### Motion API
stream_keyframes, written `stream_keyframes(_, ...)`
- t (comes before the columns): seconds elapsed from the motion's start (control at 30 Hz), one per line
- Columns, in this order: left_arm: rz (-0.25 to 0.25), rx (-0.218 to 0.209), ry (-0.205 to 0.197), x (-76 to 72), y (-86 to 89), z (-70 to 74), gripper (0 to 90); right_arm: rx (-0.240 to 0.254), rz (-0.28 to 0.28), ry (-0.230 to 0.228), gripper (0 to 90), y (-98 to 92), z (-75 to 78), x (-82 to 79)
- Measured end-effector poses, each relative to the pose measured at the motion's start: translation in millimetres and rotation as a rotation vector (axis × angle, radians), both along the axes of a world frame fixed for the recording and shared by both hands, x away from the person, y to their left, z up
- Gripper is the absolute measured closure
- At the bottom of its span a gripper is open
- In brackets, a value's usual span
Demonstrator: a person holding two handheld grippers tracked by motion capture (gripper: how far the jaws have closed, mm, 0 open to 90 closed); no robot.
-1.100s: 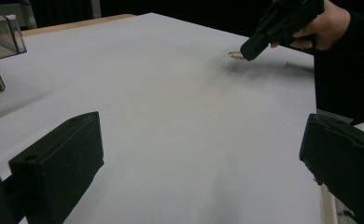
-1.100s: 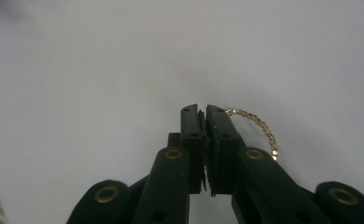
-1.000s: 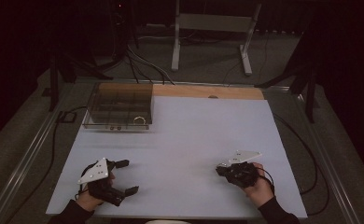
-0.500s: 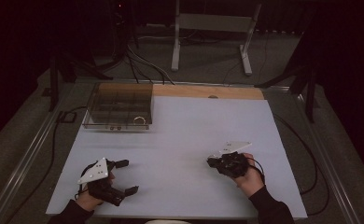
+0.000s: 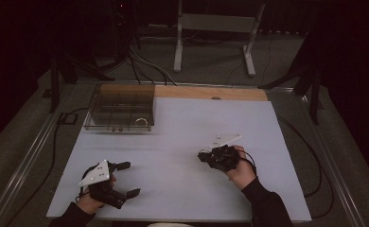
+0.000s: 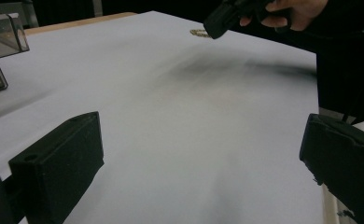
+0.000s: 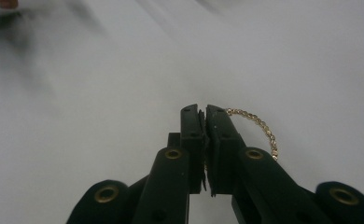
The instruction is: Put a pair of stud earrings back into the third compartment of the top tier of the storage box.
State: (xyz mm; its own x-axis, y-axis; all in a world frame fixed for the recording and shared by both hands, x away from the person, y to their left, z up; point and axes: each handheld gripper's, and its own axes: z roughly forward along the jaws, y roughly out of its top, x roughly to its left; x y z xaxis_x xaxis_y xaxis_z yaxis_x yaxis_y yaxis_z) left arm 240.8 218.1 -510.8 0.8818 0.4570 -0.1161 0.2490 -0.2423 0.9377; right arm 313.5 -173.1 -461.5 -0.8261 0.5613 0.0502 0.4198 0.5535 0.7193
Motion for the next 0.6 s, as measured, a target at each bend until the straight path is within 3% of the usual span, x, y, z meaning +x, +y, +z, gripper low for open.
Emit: stream_keyframes(0.6,-0.001,-0.003,0.000,-0.3,-0.4,0.5,0.6,0.038,0.033,-0.008,86.7,28.0,14.8,18.4)
